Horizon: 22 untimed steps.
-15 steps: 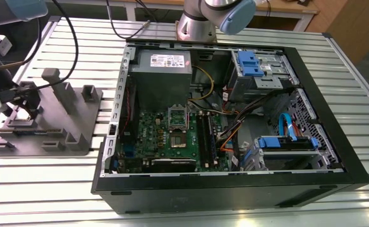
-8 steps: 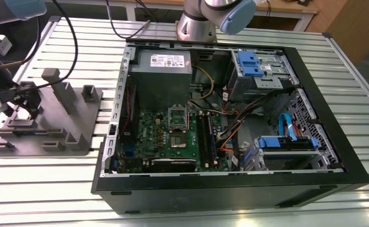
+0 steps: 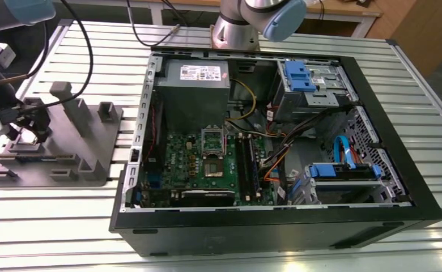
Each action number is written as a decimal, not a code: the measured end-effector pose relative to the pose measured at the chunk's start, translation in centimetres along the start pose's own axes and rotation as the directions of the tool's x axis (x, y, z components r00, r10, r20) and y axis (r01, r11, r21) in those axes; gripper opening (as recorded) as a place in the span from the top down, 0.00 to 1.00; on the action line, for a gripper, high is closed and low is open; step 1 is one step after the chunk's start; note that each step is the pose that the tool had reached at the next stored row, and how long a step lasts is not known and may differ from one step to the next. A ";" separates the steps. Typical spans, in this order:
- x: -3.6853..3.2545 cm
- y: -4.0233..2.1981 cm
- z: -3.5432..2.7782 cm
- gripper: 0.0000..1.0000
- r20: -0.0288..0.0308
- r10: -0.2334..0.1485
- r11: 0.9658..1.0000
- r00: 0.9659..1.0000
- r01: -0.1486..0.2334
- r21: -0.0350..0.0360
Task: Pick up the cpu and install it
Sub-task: 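Pick up the cpu and move it towards the insertion slot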
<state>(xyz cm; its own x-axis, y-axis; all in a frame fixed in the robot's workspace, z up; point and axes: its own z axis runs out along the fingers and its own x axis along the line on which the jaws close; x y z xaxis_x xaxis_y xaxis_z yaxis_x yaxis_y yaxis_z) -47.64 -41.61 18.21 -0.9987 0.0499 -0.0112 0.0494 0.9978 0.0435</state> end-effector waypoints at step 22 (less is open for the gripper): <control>-0.03 0.11 -2.27 0.35 0.000 0.000 1.000 1.000 0.000 0.000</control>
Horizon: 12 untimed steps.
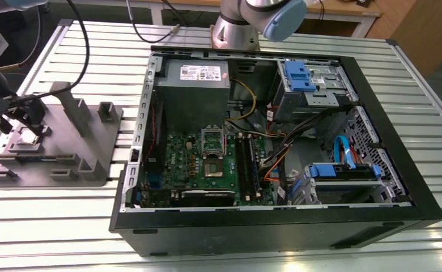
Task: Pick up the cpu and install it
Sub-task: 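Pick up the cpu and move it towards the insertion slot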
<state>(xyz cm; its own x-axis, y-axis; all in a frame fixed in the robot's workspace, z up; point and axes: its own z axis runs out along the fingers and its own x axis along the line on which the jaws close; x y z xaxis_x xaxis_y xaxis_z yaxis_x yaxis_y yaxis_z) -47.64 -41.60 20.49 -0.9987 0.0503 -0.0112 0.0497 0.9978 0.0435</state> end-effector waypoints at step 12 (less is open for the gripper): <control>-0.02 0.09 -1.80 0.35 0.000 0.000 1.000 1.000 0.000 0.000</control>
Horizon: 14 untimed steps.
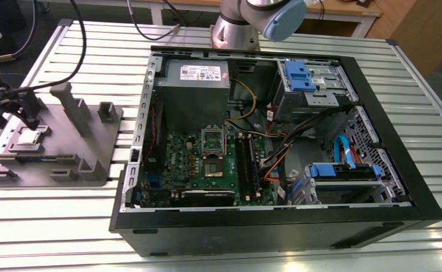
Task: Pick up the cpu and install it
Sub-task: 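Pick up the cpu and move it towards the insertion slot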
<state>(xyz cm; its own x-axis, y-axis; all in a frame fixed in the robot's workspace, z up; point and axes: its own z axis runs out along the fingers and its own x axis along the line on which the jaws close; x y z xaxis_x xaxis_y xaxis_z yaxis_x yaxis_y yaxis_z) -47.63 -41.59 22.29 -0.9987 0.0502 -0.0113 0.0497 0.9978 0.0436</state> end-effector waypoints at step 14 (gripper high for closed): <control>-0.01 0.04 -0.83 0.35 0.000 0.000 1.000 1.000 0.000 0.000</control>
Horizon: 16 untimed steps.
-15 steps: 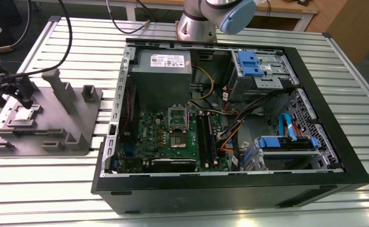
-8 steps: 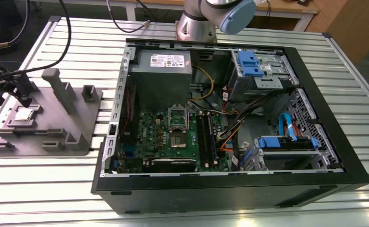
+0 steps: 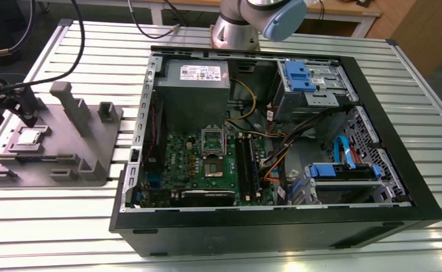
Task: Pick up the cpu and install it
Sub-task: 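Pick up the cpu and move it towards the insertion slot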
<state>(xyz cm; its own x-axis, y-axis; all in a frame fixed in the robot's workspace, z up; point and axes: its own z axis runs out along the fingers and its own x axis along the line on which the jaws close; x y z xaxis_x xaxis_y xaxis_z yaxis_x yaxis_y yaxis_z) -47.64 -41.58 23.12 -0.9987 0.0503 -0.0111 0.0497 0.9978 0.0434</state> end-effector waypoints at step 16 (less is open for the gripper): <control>0.00 -0.05 0.20 0.35 0.000 0.000 1.000 1.000 0.000 0.000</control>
<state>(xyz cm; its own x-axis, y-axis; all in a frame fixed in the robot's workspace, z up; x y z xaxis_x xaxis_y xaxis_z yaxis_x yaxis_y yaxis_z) -47.64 -41.62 22.91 -0.9987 0.0503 -0.0114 0.0497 0.9978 0.0436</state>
